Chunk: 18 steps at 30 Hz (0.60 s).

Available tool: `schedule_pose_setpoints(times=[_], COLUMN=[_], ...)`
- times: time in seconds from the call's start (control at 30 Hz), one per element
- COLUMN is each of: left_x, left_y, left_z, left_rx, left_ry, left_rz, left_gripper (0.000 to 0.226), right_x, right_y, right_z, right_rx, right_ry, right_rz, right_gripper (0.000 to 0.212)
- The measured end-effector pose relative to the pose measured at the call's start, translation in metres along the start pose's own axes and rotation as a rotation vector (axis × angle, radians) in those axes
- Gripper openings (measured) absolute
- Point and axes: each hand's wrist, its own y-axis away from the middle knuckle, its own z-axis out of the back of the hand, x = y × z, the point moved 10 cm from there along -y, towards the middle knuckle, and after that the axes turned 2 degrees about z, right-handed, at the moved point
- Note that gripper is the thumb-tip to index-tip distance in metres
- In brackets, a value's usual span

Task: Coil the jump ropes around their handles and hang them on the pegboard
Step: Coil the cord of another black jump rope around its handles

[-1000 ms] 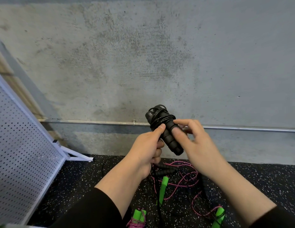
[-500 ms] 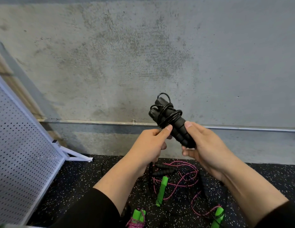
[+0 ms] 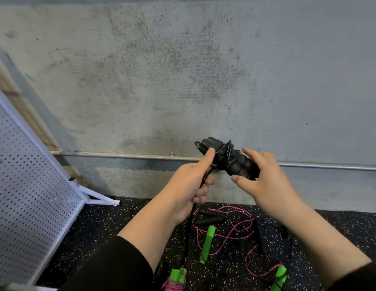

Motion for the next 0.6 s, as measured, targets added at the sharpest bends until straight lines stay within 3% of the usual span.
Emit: schedule_pose_setpoints(times=[0.13,0.27,0.4,0.5,0.6], left_x=[-0.001,-0.003,-0.006,-0.009,-0.007], left_y=[0.000,-0.001,0.001,0.002,0.002], left_z=[0.007,0.013,0.003,-0.004,-0.003], left_rx=[-0.073,-0.102,-0.014,0.035,0.014], left_ry=[-0.025,-0.034,-0.038,-0.044,-0.041], left_rz=[-0.017,-0.047,-0.076,-0.096,-0.093], left_gripper=[0.043,0.038,0.038,0.039,0.039], right_x=[0.021,0.023,0.003,-0.015,-0.002], right_y=[0.007,0.008,0.002,0.009,0.030], right_z=[-0.007,-0.009,0.000,-0.021,-0.044], right_rx=[-0.024,-0.008,-0.016,0.153,0.462], right_ry=[0.121,0.141,-0.296,-0.826,-1.015], right_rz=[0.146,0.173,-0.020,-0.341,-0.502], right_gripper=[0.064,0.064,0.017,0.034,0.048])
